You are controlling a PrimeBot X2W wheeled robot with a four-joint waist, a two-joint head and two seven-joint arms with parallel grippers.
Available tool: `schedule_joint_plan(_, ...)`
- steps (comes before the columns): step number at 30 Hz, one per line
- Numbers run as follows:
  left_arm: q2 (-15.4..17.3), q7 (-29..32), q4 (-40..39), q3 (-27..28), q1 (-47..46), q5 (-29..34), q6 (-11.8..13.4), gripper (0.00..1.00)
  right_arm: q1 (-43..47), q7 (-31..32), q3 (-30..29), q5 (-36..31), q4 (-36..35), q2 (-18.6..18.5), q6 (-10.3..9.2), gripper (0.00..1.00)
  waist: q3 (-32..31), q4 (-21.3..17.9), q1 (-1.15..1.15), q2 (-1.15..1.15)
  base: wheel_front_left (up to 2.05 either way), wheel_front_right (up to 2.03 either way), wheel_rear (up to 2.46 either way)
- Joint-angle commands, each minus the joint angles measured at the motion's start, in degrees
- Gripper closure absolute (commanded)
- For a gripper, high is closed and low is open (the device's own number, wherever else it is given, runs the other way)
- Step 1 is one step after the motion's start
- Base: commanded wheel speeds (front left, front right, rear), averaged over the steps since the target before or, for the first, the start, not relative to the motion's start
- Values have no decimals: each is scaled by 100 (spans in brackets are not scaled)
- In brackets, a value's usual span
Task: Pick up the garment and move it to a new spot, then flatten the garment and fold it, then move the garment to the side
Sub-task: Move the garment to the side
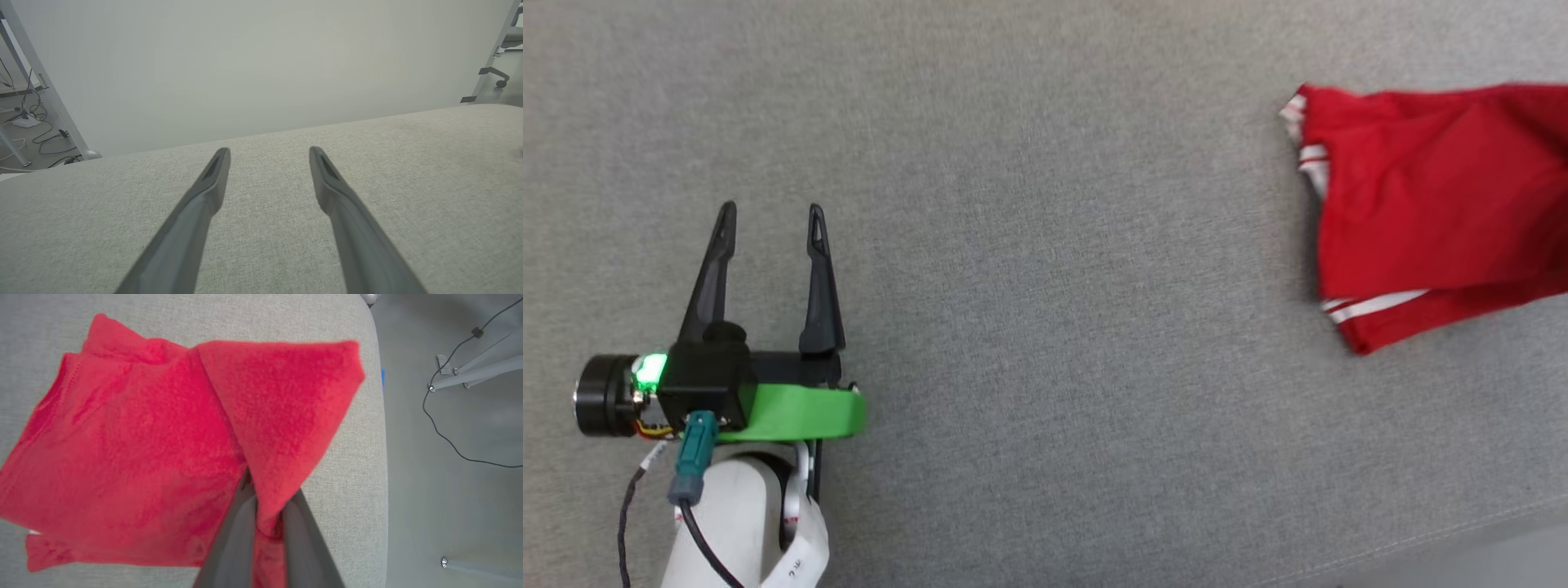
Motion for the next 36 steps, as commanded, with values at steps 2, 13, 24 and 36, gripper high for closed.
schedule_joint_plan(2, 93, -34, -95, 3, -186, 83, -33, 0, -355, -122, -29, -223, 371, -123, -5, 100, 706, -48, 0, 0, 0, 0, 0)
schedule_joint_plan(13, 203, -34, -308, -9, -379, 113, 19, 0, -1288, -693, -636, -681, 2037, -64, -5, 100, 1140, 117, 0, 0, 0, 0, 0)
schedule_joint_plan(24, 56, -34, -136, -102, -149, 19, 136, 0, -1271, -1790, -1091, -1199, 2502, 246, -5, 0, 368, 340, 0, 0, 0, 0, 0)
schedule_joint_plan(36, -110, -34, 76, -1, 638, -227, 248, 0, -576, -3927, -2227, -2537, 1116, 1308, -5, 0, -954, 776, 0, 0, 0, 0, 0)
